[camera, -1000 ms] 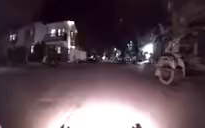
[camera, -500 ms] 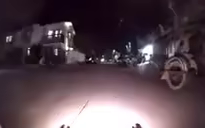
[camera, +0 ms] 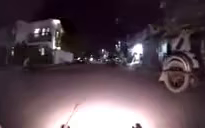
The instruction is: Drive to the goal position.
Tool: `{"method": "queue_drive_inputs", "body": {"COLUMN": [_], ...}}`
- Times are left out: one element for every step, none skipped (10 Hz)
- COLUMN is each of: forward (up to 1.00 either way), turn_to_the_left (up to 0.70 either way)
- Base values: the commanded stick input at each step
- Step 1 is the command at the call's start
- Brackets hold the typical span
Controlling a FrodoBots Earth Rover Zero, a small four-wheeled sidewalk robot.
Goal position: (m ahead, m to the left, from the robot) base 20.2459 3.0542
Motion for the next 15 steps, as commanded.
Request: {"method": "queue_drive_inputs", "body": {"forward": [0.85,0.85,0.85,0.85,0.85,0.85,0.85,0.85,0.85,0.85,0.85,0.85,0.85,0.85,0.85], "turn_to_the_left": [0.0,0.0,0.0,0.0,0.0,0.0,0.0,0.0,0.0,0.0,0.0,0.0,0.0,0.0,0.0]}}
